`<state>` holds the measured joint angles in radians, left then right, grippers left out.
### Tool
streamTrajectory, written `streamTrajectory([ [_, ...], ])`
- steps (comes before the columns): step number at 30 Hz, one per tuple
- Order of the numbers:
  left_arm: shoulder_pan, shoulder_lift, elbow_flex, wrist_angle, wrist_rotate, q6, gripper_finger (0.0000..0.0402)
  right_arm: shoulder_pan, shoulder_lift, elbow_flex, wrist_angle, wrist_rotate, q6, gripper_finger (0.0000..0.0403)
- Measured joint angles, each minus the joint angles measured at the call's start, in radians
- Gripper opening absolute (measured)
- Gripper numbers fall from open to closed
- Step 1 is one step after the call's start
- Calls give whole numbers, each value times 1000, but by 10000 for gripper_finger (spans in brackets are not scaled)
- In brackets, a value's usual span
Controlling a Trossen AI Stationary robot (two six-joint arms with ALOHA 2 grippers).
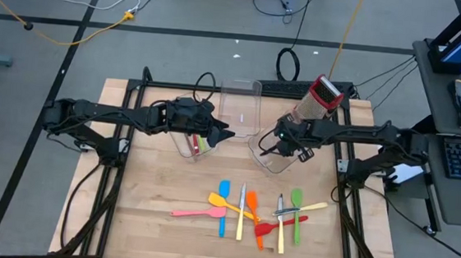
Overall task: Pick & Place Kitchen Items
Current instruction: Put the yellow table knife into the right transparent bin
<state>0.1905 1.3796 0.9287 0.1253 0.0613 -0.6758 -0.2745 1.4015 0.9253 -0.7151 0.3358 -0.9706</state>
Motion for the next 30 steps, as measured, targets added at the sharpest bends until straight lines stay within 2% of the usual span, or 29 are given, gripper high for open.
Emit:
streamTrajectory([
  [7, 0, 0, 0, 0, 0, -1, 306, 0, 23, 0, 0, -4, -69, 64],
  [19, 0, 0, 0, -1, 0, 9, 306, 1, 83, 0, 11, -5, -71, 73],
  [30, 0, 0, 0, -1, 0, 17, 306, 1, 86, 0, 25, -6, -60, 75],
])
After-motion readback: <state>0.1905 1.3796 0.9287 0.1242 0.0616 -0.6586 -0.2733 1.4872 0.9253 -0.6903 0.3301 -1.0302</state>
